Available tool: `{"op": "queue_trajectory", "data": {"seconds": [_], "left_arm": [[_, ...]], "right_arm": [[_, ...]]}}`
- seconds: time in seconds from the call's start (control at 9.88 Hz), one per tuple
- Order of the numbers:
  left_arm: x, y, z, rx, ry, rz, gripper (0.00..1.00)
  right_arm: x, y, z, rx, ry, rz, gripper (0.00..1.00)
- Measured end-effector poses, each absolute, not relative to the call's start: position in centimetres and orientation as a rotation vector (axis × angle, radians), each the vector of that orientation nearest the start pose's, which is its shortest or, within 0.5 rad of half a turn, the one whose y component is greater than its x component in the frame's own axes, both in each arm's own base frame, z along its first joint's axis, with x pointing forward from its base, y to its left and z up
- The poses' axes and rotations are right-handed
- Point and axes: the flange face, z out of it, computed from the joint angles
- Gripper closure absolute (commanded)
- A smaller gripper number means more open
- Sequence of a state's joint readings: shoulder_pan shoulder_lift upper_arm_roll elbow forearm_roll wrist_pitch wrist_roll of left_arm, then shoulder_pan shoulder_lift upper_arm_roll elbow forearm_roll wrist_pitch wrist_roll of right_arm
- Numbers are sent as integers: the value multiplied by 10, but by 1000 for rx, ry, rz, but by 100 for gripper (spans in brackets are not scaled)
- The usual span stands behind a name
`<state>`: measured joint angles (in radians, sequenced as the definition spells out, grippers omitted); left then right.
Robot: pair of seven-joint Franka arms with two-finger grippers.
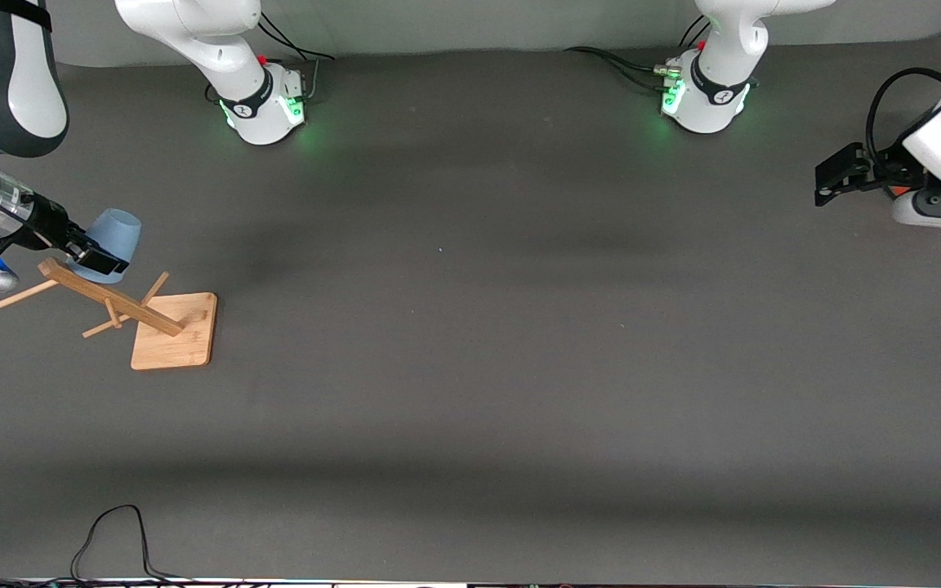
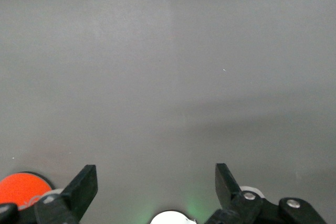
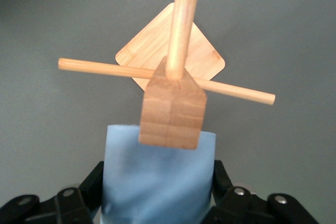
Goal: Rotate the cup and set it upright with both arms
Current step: 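Close the right gripper around the blue cup, then lift the cup off the stand and carry it to mid-table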
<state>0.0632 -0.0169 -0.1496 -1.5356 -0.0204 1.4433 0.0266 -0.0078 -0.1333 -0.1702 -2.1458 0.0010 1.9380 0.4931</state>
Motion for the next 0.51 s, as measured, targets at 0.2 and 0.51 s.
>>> {"op": "queue_trajectory", "data": {"seconds": [0.2,0.51], "left_arm": [[535,-37,639,-3158,147,118,0],[537,-28,636,-3159,136,124,0]], "right_arm": [[483,-79,478,-2950,1014,119,56],[450,-26,530,-2914,1088,138,56]]}}
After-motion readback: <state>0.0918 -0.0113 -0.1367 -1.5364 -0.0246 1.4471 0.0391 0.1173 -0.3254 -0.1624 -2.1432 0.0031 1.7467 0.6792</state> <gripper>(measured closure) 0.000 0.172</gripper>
